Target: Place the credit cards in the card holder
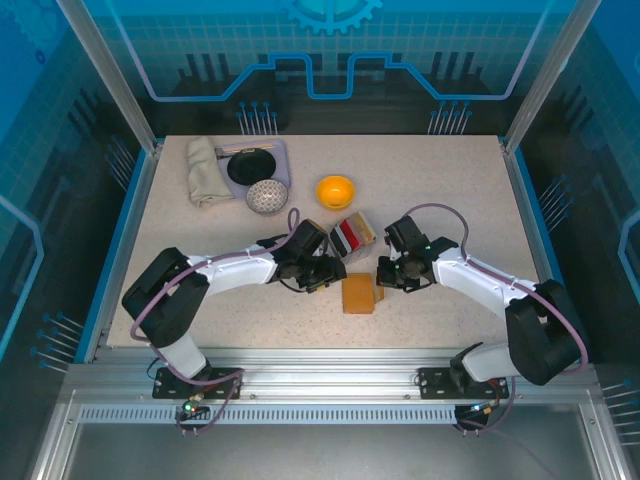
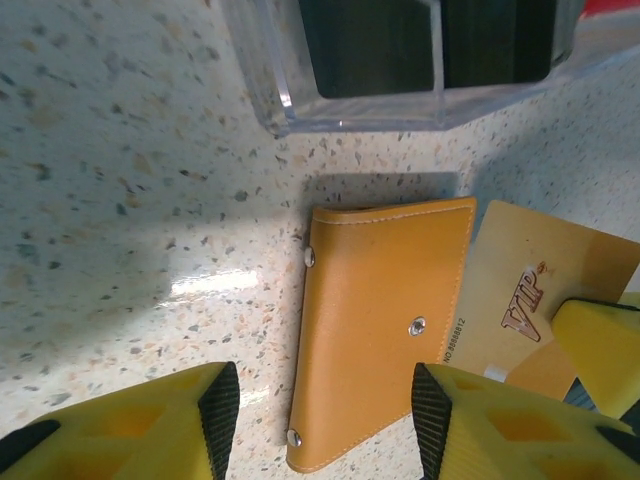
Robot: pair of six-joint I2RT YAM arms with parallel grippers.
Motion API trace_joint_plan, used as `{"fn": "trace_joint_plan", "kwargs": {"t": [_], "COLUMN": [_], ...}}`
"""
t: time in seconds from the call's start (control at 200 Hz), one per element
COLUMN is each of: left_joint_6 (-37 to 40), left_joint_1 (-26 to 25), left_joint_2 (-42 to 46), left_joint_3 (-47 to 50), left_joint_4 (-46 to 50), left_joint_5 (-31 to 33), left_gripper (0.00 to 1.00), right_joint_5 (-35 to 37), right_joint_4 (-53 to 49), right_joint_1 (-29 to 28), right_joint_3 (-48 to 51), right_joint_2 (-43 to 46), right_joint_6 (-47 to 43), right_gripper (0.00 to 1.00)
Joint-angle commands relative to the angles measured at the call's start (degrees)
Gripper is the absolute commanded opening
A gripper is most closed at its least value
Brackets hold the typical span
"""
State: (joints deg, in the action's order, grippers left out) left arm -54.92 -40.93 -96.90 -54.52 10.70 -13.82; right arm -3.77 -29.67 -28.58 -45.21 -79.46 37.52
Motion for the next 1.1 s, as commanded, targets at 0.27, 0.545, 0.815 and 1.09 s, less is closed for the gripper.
{"fn": "trace_joint_plan", "kwargs": {"t": [0.27, 0.545, 0.815, 1.09], "left_joint_6": [1.8, 0.2, -0.6, -1.1], "left_joint_1": [-3.9, -4.2, -4.2, -4.2], "left_joint_2": [-7.8, -7.3, -2.4, -4.0], "left_joint_3": [-5.3, -4.0, -1.1, -1.0], "left_joint_4": [-2.7, -7.8, -11.8, -13.3], "left_joint_5": [-4.9, -5.7, -4.3, -6.7], "left_gripper": [0.53, 0.61, 0.79, 0.79], "right_joint_5": [-13.6, -21.7, -23.6, -31.7], "right_joint_4": [7.1, 11.0, 12.1, 19.1], "right_joint_1": [4.9, 7.8, 10.1, 13.6], "right_joint_3": [3.2, 5.0, 6.4, 9.6], "right_joint_2": [2.6, 4.8, 7.0, 7.4], "right_joint_6": [2.4, 5.3, 7.2, 11.1], "right_gripper": [0.0, 0.0, 0.0, 0.0]}}
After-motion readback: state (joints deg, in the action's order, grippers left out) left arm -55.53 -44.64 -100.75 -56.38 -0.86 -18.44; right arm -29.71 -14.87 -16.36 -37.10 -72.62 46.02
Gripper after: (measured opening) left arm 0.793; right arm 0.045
